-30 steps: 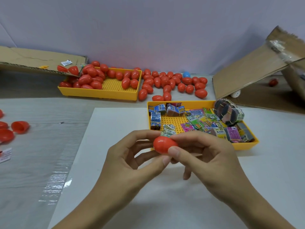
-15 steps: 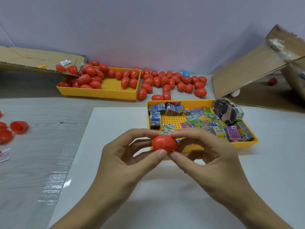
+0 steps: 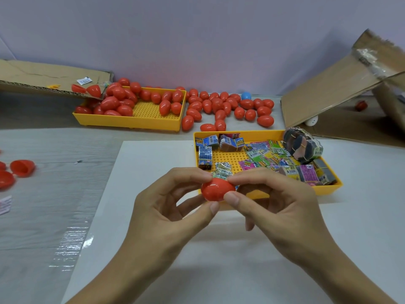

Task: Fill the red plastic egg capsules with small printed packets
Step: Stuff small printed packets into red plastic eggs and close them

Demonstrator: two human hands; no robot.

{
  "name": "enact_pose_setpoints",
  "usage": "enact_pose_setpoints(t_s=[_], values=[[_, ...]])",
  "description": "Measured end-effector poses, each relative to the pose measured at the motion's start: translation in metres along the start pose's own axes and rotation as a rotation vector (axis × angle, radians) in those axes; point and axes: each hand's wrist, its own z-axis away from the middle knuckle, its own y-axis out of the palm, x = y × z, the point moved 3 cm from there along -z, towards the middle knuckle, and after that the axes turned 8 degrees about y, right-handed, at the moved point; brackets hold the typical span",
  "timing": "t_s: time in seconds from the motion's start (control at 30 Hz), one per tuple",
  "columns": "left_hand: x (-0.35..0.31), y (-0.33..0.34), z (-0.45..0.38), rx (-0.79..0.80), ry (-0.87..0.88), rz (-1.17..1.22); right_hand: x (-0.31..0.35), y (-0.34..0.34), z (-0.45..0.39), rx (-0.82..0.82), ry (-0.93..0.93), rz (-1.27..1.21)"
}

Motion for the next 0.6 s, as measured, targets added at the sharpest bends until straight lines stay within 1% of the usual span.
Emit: enact_pose_setpoints(t_s=[0.07,0.1,0.17,0.2,0.3,0.37,0.43,0.6], values=[[-0.001,0.000,0.000,-0.008,-0.014,0.002,-0.001,-0.001,-0.002,0.018,-0.026,0.061],[-0.002,0.000,-0.001,-0.021,-0.012,-0.008,-0.001,-0.003,-0.003,0.022,-0.067,0.134],[-0.003,-0.002,-0.002,-0.064,0.006,-0.030,-0.005,-0.009,-0.005,0.022,-0.169,0.385],[-0.003,-0.004,-0.003,-0.099,0.016,-0.034,-0.008,-0.011,-0.008,0.026,-0.192,0.536],[-0.002,-0.011,-0.005,-0.216,0.020,-0.053,-0.019,-0.010,-0.014,0.061,-0.125,0.918],[-0.002,-0.013,-0.006,-0.243,0.019,-0.057,-0.026,-0.004,-0.015,0.104,-0.091,1.048],[-0.003,-0.012,-0.006,-0.234,0.022,-0.067,-0.028,-0.002,-0.017,0.082,-0.094,1.025],[0.000,-0.011,-0.004,-0.212,-0.003,-0.111,-0.027,-0.007,-0.019,-0.013,-0.038,0.772]])
